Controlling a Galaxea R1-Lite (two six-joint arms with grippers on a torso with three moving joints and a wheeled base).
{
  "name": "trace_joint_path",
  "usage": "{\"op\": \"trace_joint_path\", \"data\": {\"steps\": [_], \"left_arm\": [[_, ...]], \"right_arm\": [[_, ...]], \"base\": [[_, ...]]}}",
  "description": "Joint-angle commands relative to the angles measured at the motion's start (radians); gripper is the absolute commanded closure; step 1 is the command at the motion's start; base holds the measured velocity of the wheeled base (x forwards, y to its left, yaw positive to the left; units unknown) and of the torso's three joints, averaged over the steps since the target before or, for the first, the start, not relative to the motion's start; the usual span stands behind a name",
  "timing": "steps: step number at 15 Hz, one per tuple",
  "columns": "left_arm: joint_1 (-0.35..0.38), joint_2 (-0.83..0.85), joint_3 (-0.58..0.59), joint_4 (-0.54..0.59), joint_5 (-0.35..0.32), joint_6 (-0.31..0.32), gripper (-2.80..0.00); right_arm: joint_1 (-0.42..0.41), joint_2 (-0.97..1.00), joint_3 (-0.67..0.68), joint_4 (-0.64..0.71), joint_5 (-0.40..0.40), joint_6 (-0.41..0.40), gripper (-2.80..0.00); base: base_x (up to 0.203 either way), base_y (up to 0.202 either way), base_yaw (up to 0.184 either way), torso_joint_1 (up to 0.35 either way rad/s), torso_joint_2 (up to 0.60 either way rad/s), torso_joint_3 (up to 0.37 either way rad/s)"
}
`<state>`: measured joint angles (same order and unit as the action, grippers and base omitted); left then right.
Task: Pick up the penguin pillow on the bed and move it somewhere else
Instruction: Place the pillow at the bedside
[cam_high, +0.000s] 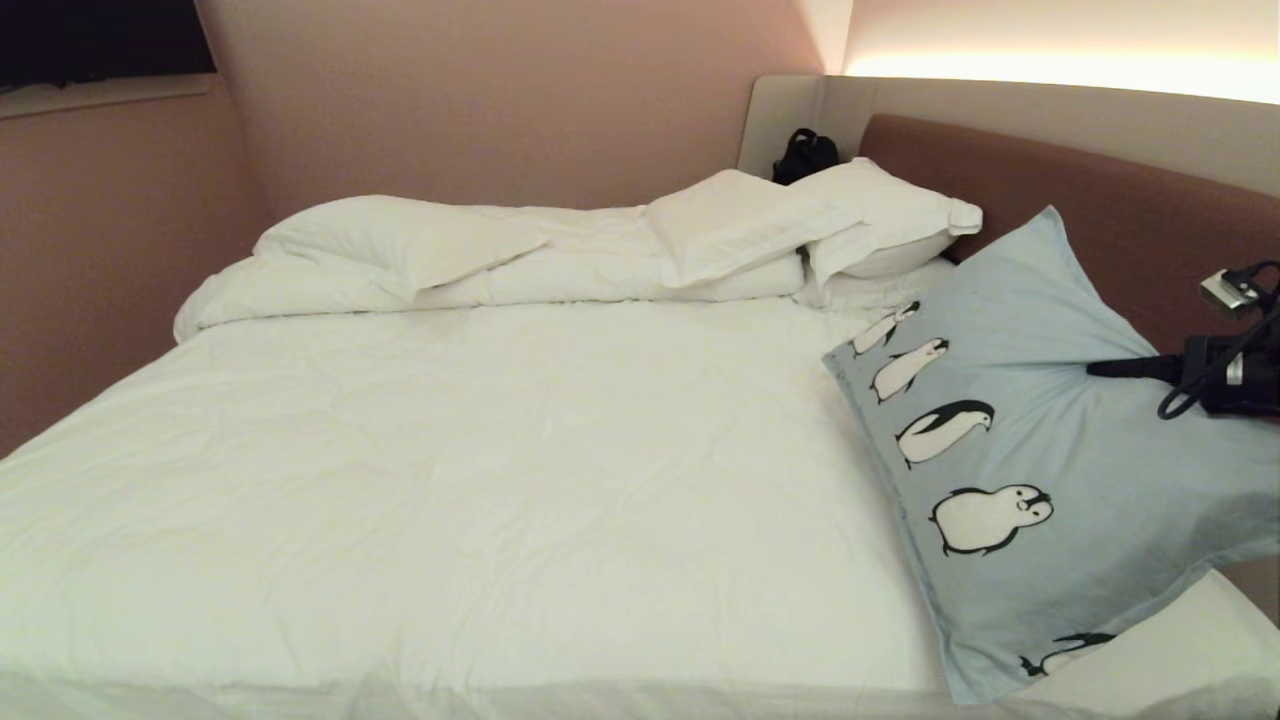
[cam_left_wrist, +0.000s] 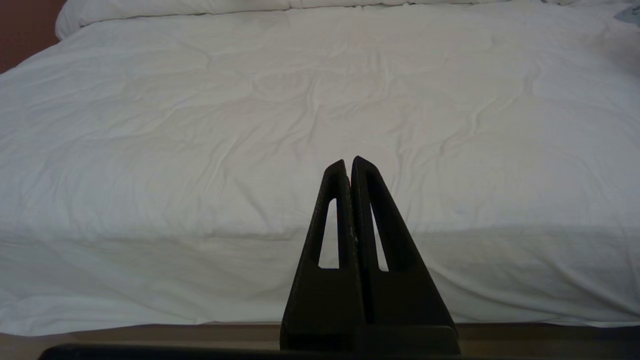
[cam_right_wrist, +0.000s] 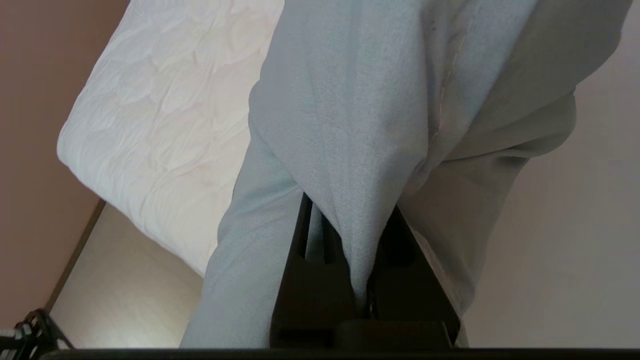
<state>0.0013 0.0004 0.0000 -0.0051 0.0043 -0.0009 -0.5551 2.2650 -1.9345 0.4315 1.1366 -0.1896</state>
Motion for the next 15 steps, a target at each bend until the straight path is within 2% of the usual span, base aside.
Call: {"op": "trace_joint_path", "data": {"steps": [1,8,15], "left_arm": [[0.001,0.000,0.000,-0.001,0.000,-0.001,0.00],[0.001,0.000,0.000,-0.001,0.000,-0.001,0.00],[0.002,0.000,0.000,0.000,0.000,0.001,0.00]], "right_arm": [[0.000,0.016,-0.001,-0.073,0.006,0.038,0.00],[0.005,0.061,-0.003,-0.157,0.003,0.041,0.00],[0.044,0.132,-0.003,-0.240,-0.009,0.045,0.00]], "base": [[0.000,0.000,0.000,0.000,0.00,0.000],[0.000,0.000,0.000,0.000,0.00,0.000],[0.000,0.000,0.000,0.000,0.00,0.000]]}}
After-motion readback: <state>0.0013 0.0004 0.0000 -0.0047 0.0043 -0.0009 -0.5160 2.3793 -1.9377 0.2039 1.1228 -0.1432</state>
